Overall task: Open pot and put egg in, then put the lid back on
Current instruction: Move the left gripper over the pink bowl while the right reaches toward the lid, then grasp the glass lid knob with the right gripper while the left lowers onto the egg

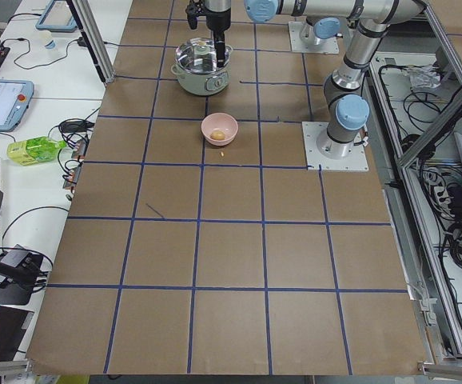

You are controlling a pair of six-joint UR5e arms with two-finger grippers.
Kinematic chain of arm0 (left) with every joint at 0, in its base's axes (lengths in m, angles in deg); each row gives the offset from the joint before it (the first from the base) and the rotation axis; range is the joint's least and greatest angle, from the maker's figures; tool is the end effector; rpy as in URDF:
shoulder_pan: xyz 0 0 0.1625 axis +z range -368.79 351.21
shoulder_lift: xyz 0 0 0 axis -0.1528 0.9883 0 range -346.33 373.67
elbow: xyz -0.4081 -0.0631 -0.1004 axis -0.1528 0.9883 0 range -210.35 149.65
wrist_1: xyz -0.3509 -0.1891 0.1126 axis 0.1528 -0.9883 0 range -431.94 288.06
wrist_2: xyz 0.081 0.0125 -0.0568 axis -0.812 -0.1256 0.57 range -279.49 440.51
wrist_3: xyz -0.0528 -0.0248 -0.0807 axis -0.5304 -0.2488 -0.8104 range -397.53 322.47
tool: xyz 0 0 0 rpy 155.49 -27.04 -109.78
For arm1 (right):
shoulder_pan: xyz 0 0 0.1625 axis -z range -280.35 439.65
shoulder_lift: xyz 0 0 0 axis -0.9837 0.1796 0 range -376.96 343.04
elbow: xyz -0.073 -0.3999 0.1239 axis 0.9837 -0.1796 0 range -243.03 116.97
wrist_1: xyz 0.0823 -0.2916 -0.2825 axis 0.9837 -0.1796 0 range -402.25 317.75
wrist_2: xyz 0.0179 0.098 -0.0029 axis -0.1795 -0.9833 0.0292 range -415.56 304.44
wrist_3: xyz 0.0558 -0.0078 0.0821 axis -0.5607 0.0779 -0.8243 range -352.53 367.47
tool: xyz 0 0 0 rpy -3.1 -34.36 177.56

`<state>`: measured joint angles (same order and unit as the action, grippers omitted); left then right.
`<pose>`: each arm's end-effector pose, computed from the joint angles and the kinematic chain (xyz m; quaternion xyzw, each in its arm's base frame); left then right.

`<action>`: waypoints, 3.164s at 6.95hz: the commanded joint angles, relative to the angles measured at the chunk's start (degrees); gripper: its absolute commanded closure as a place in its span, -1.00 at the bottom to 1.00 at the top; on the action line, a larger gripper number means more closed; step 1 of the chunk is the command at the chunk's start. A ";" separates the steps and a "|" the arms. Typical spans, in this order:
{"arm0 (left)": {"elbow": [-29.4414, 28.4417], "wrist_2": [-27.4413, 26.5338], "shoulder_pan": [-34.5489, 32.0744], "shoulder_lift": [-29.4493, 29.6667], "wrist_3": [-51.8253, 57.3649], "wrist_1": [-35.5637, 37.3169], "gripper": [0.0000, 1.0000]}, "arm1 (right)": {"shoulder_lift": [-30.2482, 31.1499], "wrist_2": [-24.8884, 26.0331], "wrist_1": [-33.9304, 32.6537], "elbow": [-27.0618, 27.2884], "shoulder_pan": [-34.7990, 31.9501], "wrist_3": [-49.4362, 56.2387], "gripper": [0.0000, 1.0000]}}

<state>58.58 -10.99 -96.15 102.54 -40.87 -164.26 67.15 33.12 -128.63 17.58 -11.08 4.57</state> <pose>-0.1083 -0.4886 0.5027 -0.0522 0.9986 0.0010 0.0131 0.1425 -0.5328 0.5093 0.0189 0.9998 0.0015 0.0115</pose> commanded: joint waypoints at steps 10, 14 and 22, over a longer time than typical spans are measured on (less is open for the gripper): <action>23.12 0.18 7.82 4.54 12.83 29.28 -1.00 | -4.54 -0.43 -3.94 -1.85 -3.29 -7.77 -1.00; 30.91 2.79 10.18 6.04 17.66 41.04 -0.97 | -14.40 -0.34 -15.73 -3.79 -16.57 -22.84 -1.00; 34.02 3.61 10.63 11.06 25.84 45.04 -0.97 | -18.27 2.47 -25.06 1.04 -20.98 -19.85 -0.99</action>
<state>92.56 -7.41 -85.52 113.45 -15.05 -119.25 48.82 35.25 -153.53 18.36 -31.84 -14.91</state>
